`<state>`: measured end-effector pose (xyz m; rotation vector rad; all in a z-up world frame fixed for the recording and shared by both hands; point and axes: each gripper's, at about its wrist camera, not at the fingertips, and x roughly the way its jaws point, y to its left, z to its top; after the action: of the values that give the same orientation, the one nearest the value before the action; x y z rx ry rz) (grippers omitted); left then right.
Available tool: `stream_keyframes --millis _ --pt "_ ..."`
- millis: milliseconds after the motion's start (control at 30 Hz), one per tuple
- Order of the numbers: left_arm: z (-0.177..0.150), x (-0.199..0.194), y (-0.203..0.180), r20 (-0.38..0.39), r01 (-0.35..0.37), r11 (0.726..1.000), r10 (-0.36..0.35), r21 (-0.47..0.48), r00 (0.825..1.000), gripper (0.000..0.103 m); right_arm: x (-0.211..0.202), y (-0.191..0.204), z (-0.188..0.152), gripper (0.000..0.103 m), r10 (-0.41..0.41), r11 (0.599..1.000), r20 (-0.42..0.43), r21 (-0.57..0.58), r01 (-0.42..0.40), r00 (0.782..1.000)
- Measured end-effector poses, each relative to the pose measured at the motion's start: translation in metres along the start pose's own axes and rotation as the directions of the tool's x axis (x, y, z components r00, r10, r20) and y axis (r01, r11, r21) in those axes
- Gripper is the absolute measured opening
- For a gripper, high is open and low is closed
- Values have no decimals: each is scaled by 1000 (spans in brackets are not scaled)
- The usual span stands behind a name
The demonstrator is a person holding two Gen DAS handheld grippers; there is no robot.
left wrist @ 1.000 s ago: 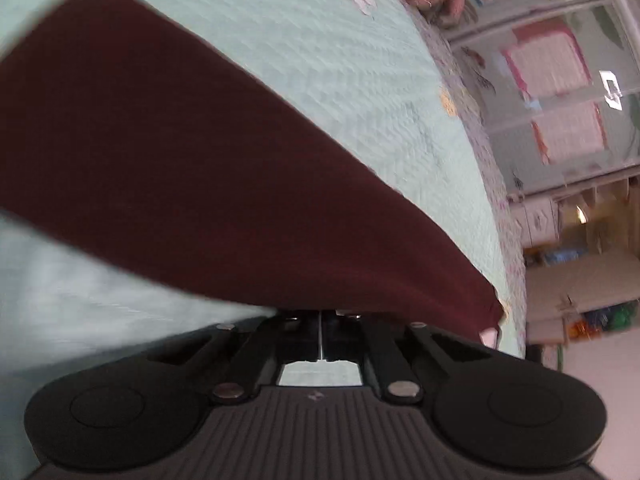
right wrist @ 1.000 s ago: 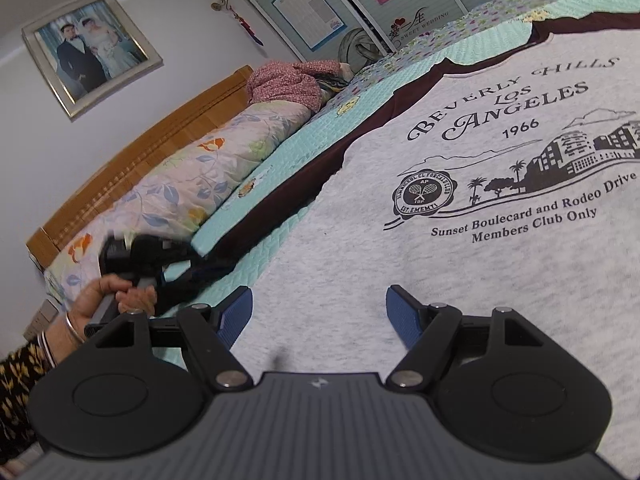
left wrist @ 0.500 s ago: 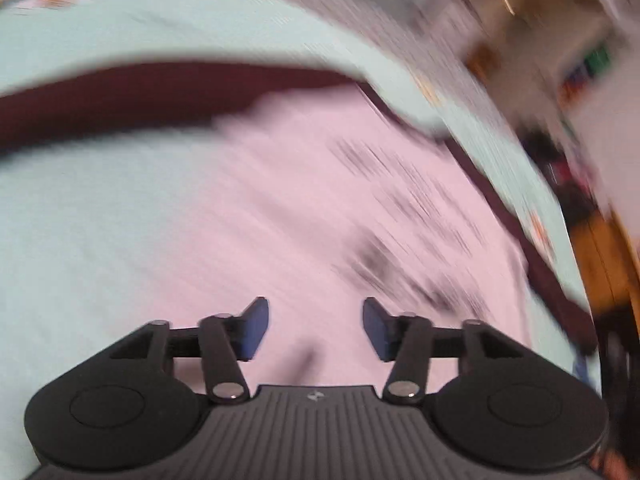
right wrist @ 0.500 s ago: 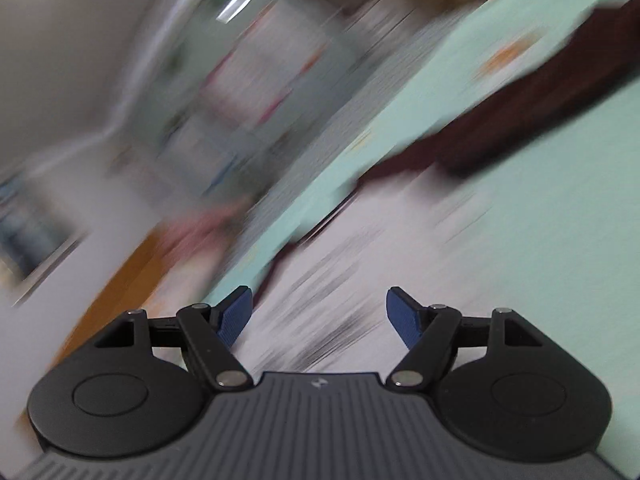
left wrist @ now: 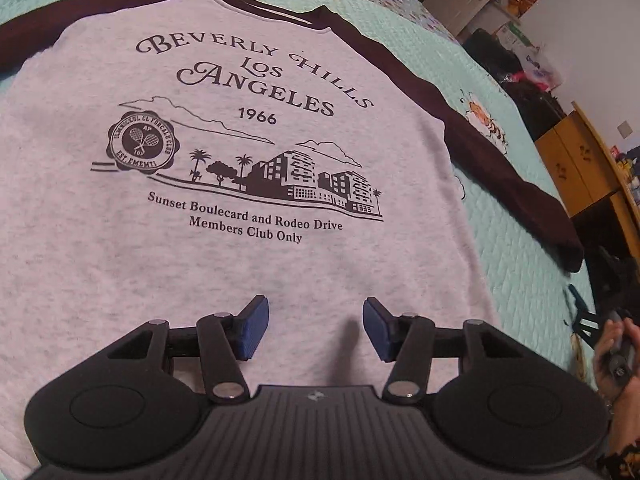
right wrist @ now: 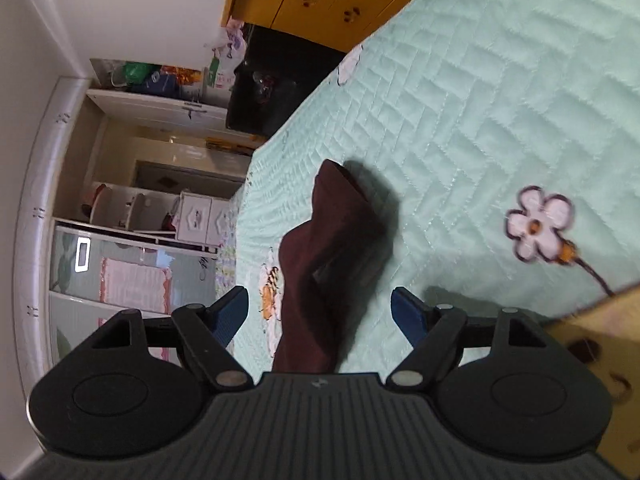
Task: Fold clothes
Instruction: 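Grasp the other maroon sleeve cuff with the right tool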
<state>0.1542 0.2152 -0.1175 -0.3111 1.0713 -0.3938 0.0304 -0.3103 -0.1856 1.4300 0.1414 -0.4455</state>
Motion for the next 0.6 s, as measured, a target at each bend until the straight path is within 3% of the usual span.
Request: stream_keyframes --millis 233,433,467,533,600 --pt "-1 7 -16 4 -29 998 28 59 1000 58 29 -7 9 79 10 998 78 60 -14 997" --pt "-8 13 -34 6 -66 986 66 151 998 75 55 0 33 76 -5 992 4 126 5 1000" --pt "-9 14 -36 7 -71 985 71 156 997 77 57 1 36 70 -5 993 -4 117 6 1000" --pt "-9 15 -39 4 -82 982 82 171 997 79 52 10 40 12 -22 999 -13 22 23 1000" --pt "-8 17 -41 -2 -88 978 90 187 996 80 42 24 41 9 -46 988 17 -147 48 999"
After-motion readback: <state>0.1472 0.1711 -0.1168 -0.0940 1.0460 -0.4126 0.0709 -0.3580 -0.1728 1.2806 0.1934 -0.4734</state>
